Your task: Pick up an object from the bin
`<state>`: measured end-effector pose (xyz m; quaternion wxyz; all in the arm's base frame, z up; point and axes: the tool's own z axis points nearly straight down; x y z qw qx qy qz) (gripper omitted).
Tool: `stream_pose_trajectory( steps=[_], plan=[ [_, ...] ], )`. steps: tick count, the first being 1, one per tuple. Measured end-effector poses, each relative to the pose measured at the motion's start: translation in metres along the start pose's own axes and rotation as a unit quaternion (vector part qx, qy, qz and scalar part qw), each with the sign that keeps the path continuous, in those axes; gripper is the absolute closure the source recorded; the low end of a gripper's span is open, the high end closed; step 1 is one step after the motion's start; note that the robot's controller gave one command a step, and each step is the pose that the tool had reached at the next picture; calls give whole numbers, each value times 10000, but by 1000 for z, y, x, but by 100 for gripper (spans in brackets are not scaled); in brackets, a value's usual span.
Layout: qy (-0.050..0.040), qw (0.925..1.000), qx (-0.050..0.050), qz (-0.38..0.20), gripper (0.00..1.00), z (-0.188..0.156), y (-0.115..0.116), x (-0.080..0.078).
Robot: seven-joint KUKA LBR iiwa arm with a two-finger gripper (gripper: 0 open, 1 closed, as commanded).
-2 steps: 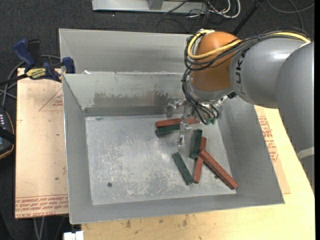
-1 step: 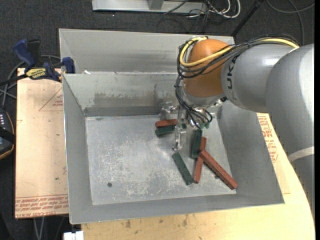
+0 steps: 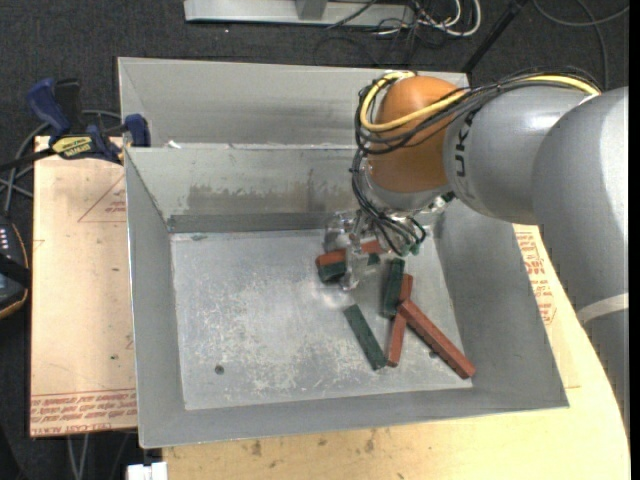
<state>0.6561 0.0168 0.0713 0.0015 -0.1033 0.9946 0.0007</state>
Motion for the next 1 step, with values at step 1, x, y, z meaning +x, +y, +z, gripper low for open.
stream_pose_trajectory(
  steps=[1],
  plan=[
    [-47,9998,9,-170,100,-147,21,3]
  ],
)
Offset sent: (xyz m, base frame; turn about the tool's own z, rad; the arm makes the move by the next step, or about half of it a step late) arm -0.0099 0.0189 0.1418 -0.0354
